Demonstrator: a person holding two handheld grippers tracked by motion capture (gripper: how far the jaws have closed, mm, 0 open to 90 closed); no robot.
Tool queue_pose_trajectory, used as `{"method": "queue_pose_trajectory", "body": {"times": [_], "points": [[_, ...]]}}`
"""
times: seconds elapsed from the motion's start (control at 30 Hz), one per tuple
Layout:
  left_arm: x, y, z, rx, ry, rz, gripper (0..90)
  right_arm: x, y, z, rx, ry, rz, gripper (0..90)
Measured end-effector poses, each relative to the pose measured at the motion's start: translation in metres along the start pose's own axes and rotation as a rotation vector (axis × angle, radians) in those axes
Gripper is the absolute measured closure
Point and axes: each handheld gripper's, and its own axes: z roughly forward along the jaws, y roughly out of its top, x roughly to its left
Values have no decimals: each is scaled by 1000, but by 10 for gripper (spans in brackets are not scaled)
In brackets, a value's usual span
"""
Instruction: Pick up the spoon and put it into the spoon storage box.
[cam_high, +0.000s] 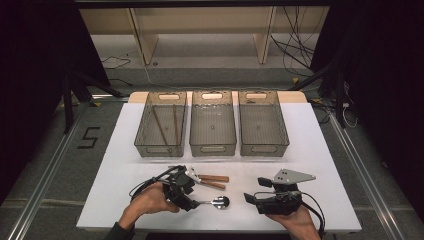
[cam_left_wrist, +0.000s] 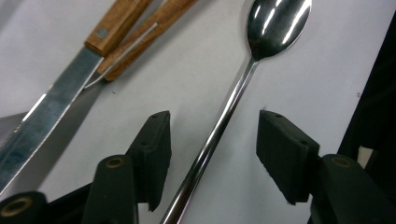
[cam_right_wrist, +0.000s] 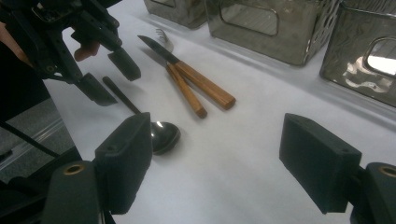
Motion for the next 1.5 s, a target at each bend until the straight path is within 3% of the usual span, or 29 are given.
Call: {"method": "queue_pose_trajectory", "body": {"times": [0.17,0.37,0.5,1.0,1.17,1.27,1.5], "points": [[-5,2,8,14,5,40,498,0,0,0,0,2,2,263],[-13,6,11,39,64,87,534,-1,-1,1,3,1,4,264],[-16,7,11,47,65,118,577,-1,-1,1,3,-1,4,264],[-19,7,11,52,40,146,806,-1,-1,2,7,-4,2,267],[-18,6,11,46,28,165,822,-1,-1,3,8,-6,1,267],[-16,6,11,36,16,150,832,-1,-1,2,7,-6,2,267],[-17,7,10,40,24,160,840,-2,-1,1,3,-7,4,268]]}}
